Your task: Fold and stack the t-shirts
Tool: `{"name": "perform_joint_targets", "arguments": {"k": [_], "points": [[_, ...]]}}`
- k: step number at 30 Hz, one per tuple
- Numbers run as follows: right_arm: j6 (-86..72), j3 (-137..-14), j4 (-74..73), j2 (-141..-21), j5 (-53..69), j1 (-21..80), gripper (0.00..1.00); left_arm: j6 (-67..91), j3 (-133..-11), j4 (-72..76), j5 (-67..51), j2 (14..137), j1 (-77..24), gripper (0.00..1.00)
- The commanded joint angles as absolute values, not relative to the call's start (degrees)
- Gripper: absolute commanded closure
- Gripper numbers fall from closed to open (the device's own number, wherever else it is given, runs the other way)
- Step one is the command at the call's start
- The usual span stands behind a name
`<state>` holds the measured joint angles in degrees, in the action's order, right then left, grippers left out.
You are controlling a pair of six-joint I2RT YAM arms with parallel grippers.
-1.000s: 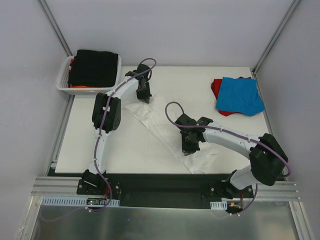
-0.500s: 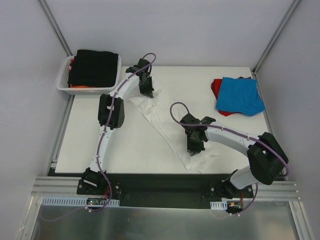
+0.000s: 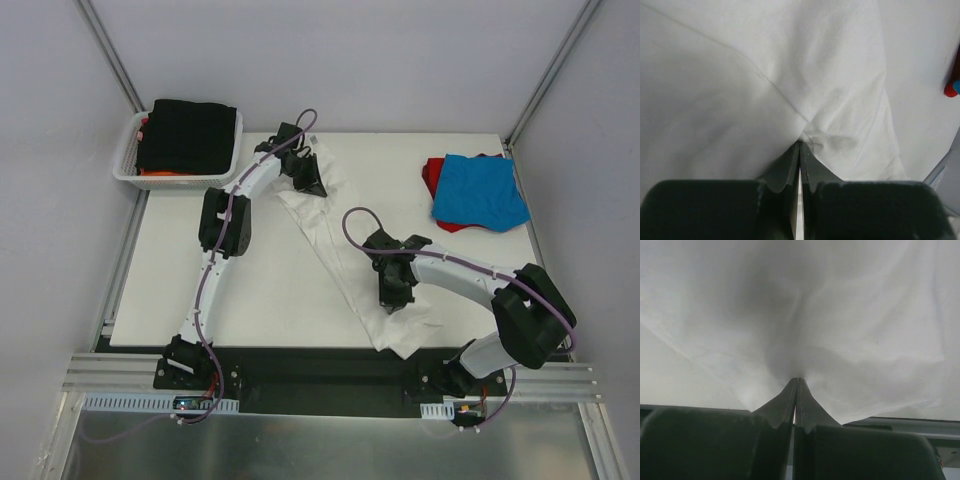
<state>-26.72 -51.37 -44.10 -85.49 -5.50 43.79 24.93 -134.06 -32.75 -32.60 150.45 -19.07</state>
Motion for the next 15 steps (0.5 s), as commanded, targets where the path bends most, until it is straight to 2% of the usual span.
{"name": "perform_joint_targets", "arguments": {"k": [1,6,8,15], "points": [[-24.96,-47.99,-46.50,-85.69,-9.49,40.61,0.99,26.02,-131.49,-30.41,-35.43,149.42,-19.34,1.00],[-23.12,-45.19,-41.42,-86.04,-8.18,37.45,0.99,25.66,-124.92,-29.80,-27.88,145.12,-19.25,1.00],[-23.46,-41.50,-37.29,-86.66,-3.36,36.39,0.99,25.75,-123.06,-29.36,-26.02,142.57,-19.25,1.00],[-26.37,-44.99,-32.43,-90.52,3.16,44.36,0.99,26.80,-124.27,-29.09,-25.66,142.82,-18.90,1.00]]}}
